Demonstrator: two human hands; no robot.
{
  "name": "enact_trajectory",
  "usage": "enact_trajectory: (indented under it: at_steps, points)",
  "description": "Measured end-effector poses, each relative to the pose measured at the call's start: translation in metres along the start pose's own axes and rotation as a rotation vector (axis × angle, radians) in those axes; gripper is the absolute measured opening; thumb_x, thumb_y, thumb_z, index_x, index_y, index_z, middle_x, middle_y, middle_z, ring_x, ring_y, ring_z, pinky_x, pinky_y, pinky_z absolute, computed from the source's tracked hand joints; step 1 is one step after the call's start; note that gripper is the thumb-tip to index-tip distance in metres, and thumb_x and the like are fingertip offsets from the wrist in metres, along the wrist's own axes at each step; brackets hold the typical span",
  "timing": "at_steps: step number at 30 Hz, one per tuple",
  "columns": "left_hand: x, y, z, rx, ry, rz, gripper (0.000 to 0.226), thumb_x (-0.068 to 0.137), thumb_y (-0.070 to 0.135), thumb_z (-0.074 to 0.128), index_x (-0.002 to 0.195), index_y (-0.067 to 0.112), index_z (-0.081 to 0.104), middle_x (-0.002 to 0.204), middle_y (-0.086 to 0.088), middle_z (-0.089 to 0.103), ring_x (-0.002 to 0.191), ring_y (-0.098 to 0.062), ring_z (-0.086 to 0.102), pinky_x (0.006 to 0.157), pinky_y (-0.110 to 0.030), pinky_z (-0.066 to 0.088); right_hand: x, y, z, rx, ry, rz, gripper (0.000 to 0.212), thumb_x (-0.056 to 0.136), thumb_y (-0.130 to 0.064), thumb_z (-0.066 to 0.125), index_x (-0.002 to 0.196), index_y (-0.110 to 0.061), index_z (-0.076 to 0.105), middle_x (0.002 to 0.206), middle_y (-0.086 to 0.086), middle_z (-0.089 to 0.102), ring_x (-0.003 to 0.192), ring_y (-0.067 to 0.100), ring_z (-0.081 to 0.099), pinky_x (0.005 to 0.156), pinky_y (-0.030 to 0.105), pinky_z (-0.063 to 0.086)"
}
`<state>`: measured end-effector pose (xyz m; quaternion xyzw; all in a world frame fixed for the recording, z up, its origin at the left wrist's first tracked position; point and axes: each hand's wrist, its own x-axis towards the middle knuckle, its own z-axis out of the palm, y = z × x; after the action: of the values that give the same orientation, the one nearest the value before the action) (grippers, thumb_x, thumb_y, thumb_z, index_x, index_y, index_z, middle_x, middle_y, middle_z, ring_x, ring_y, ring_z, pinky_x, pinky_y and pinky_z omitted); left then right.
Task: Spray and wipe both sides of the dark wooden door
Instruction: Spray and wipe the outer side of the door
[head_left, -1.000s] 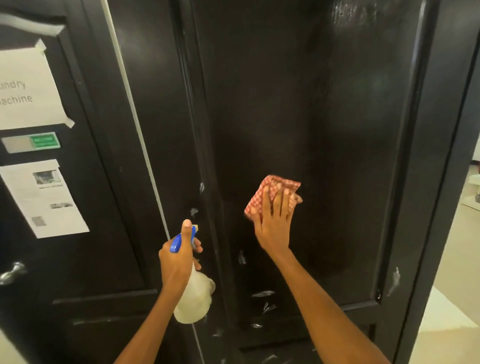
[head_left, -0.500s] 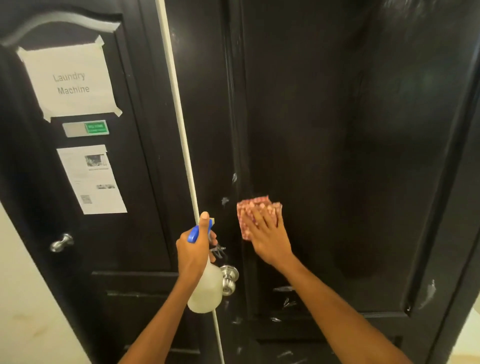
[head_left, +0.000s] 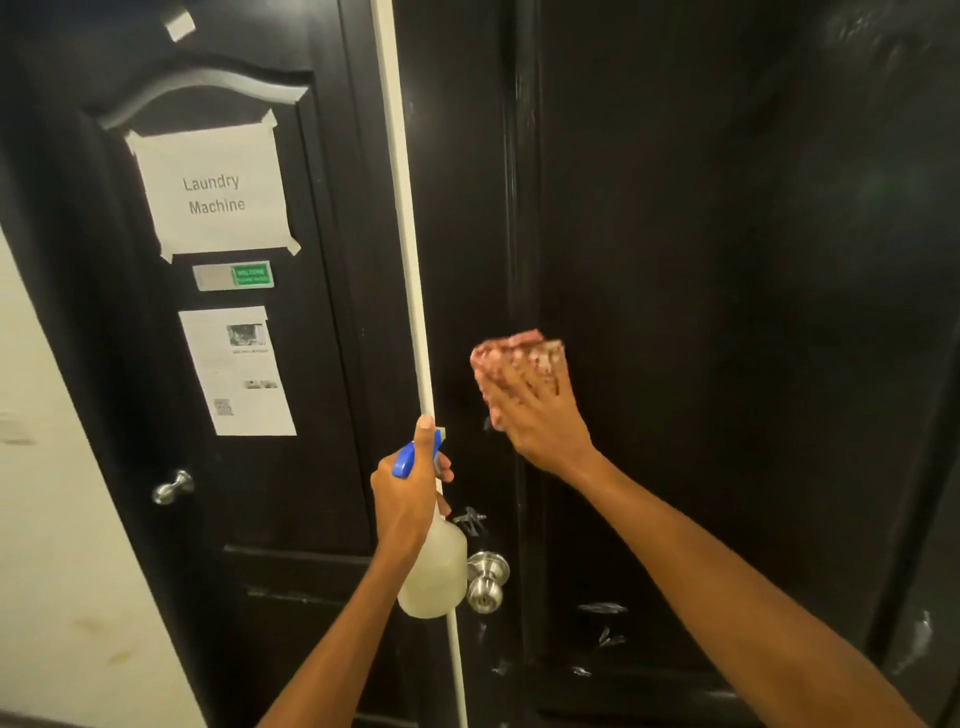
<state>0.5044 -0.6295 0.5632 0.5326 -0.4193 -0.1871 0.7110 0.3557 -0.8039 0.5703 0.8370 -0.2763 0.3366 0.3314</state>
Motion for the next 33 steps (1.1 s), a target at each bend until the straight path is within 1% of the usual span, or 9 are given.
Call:
enact_trajectory:
  at_steps: [3, 5, 7, 12, 15, 17, 21, 26, 33]
  points:
    - [0.001, 0.002, -0.006, 0.010, 0.008, 0.012, 0.053, 0.093, 0.056, 0.050, 0.089, 0.007, 0.071, 0.067, -0.011, 0.066, 0.051, -0.019, 0.060, 0.042, -0.027, 0.050, -0.057, -0.021, 0.038, -0.020, -0.258, -0.321, 0.068, 0.103, -0.042, 0.042, 0.160, -0.033, 0.007, 0.169, 0.001, 0.000, 0.155, 0.028, -0.003, 0.120, 0.062, -0.009]
    - [0.002, 0.003, -0.009, 0.040, 0.025, 0.023, 0.051, 0.093, 0.057, 0.050, 0.088, 0.011, 0.071, 0.065, -0.008, 0.066, 0.050, -0.019, 0.060, 0.042, -0.026, 0.050, -0.076, -0.029, 0.054, -0.037, -0.363, -0.406, 0.072, 0.101, -0.043, 0.046, 0.160, -0.035, 0.005, 0.168, -0.002, -0.004, 0.155, 0.024, -0.005, 0.118, 0.056, -0.021]
    - [0.000, 0.003, -0.013, 0.040, 0.030, 0.030, 0.049, 0.094, 0.056, 0.050, 0.088, 0.012, 0.071, 0.065, -0.009, 0.065, 0.050, -0.021, 0.059, 0.042, -0.026, 0.050, -0.069, -0.027, 0.049, -0.083, -0.357, -0.419, 0.075, 0.099, -0.044, 0.048, 0.160, -0.034, 0.005, 0.168, 0.000, -0.004, 0.155, 0.023, -0.009, 0.119, 0.057, -0.017]
    - [-0.010, -0.007, -0.022, 0.037, 0.041, 0.013, 0.048, 0.098, 0.051, 0.049, 0.085, 0.011, 0.071, 0.064, -0.008, 0.065, 0.047, -0.021, 0.058, 0.042, -0.026, 0.050, 0.009, -0.012, -0.005, -0.071, -0.046, 0.070, 0.083, 0.094, -0.034, 0.059, 0.161, -0.022, 0.011, 0.167, 0.015, 0.007, 0.154, 0.036, 0.001, 0.119, 0.067, 0.002]
    - [-0.015, -0.016, -0.028, 0.064, 0.065, 0.005, 0.046, 0.098, 0.051, 0.049, 0.083, 0.013, 0.072, 0.064, -0.010, 0.066, 0.049, -0.021, 0.060, 0.042, -0.026, 0.051, 0.071, -0.013, -0.032, 0.037, 0.129, 0.383, 0.076, 0.100, -0.039, 0.047, 0.161, -0.020, 0.005, 0.166, 0.017, -0.001, 0.153, 0.038, -0.002, 0.119, 0.065, 0.000]
    - [-0.018, -0.022, -0.033, 0.068, 0.087, -0.017, 0.043, 0.097, 0.052, 0.050, 0.087, 0.016, 0.073, 0.067, -0.013, 0.066, 0.050, -0.020, 0.060, 0.042, -0.026, 0.051, 0.087, -0.026, -0.028, 0.090, 0.156, 0.406, 0.066, 0.104, -0.037, 0.037, 0.161, -0.021, 0.009, 0.166, 0.016, 0.000, 0.154, 0.037, 0.001, 0.119, 0.066, 0.004]
    - [-0.025, -0.035, -0.043, 0.082, 0.092, -0.037, 0.049, 0.096, 0.055, 0.049, 0.091, 0.013, 0.074, 0.067, -0.013, 0.066, 0.049, -0.023, 0.059, 0.043, -0.030, 0.051, 0.038, -0.067, 0.029, 0.105, 0.005, -0.043, 0.069, 0.100, -0.024, 0.045, 0.161, -0.021, 0.012, 0.168, 0.011, 0.005, 0.154, 0.033, 0.000, 0.118, 0.066, 0.012]
    - [-0.035, -0.053, -0.055, 0.087, 0.090, -0.070, 0.050, 0.092, 0.056, 0.050, 0.084, 0.011, 0.072, 0.066, -0.011, 0.066, 0.056, -0.032, 0.063, 0.046, -0.033, 0.053, -0.078, -0.094, 0.101, -0.030, -0.451, -0.640, 0.081, 0.091, -0.030, 0.062, 0.159, -0.023, 0.019, 0.167, 0.003, 0.007, 0.154, 0.026, 0.000, 0.119, 0.051, -0.022]
    - [-0.043, -0.055, -0.064, 0.101, 0.104, -0.090, 0.050, 0.089, 0.057, 0.051, 0.084, 0.012, 0.072, 0.065, -0.009, 0.066, 0.056, -0.023, 0.065, 0.045, -0.028, 0.053, -0.122, -0.032, 0.084, -0.046, -0.393, -0.668, 0.078, 0.091, -0.030, 0.062, 0.158, -0.027, 0.023, 0.164, 0.001, 0.017, 0.154, 0.023, 0.007, 0.123, 0.050, -0.010]
